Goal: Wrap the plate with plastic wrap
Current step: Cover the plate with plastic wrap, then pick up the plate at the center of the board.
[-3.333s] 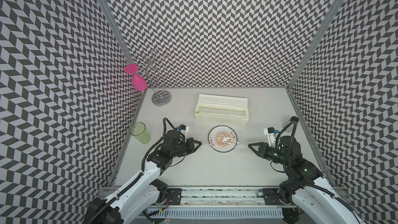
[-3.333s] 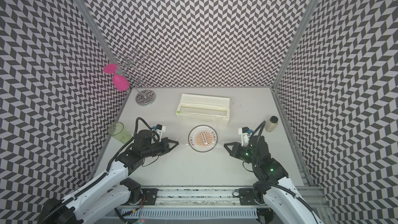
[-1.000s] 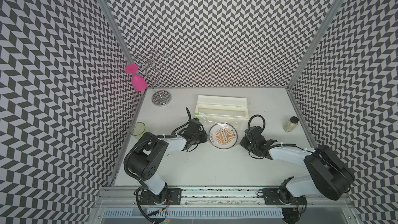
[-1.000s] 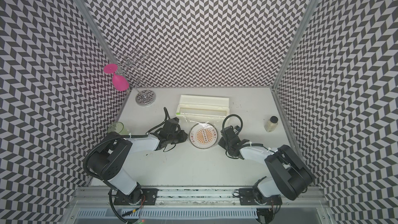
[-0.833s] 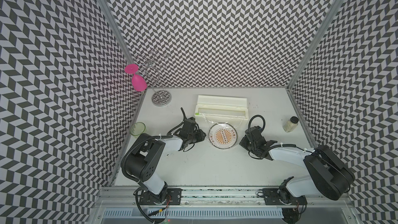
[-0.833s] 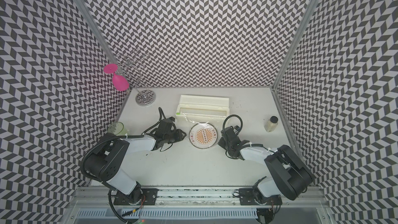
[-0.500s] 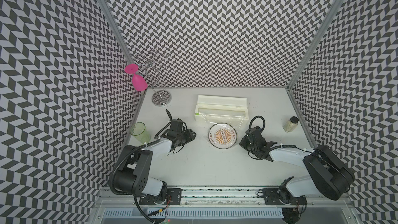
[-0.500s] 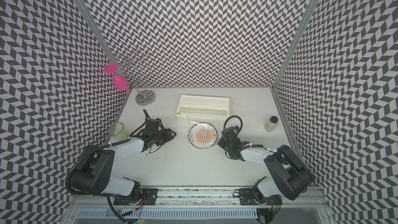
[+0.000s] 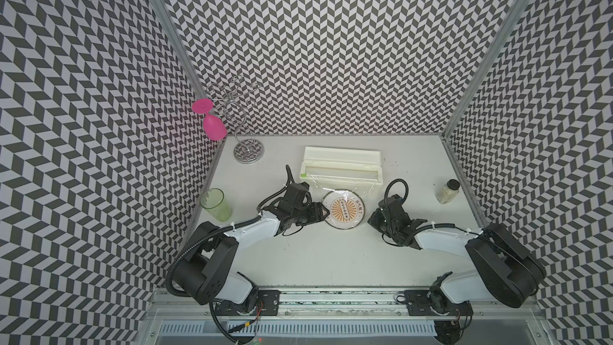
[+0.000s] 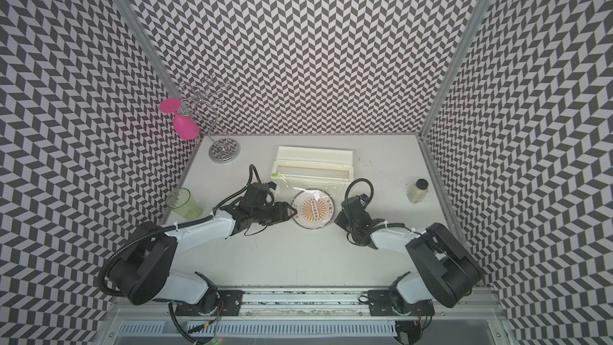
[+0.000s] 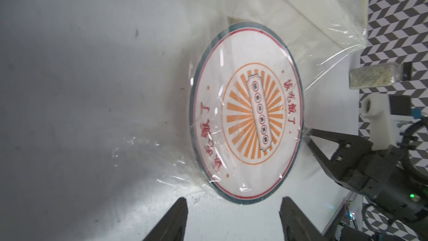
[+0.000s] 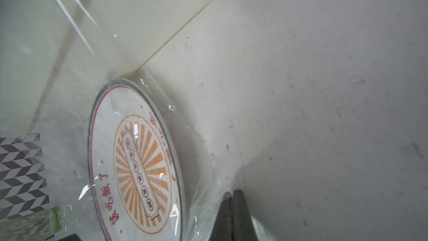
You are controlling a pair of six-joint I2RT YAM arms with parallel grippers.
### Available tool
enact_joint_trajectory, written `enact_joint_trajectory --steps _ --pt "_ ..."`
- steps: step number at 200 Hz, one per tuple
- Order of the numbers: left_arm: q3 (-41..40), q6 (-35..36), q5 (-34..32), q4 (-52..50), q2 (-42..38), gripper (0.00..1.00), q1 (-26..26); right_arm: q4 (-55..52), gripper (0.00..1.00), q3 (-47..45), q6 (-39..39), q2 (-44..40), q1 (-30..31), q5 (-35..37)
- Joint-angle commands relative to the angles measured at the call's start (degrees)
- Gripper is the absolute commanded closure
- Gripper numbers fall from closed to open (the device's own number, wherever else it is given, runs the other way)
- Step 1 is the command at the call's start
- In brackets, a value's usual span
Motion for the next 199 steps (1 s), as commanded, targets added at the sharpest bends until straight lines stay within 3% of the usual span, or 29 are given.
enact_joint_trajectory --steps 1,64,108,158,199 --pt "2.57 2.16 -2.7 -1.98 0.95 0.35 0.13 -5.4 1.0 -1.71 0.11 1.73 0.29 -0.81" --pt "0.47 2.01 -1.33 7.32 9.34 0.38 0.79 -3.83 1.0 -1.72 0.39 3.35 0.27 -0.81" --pt "-2.9 -0.27 4.0 16.92 14.84 0.4 3.72 -0.89 1.0 -1.8 -0.08 8.43 0.55 -1.93" --pt "-10.67 -9.32 13.33 38.42 17.38 0.41 4.08 5.32 1.0 -2.5 0.62 12.87 1.53 -5.49" --pt "-14.33 -16.84 16.37 52.79 19.04 0.46 3.7 6.9 1.0 -3.12 0.31 12.53 1.71 -6.14"
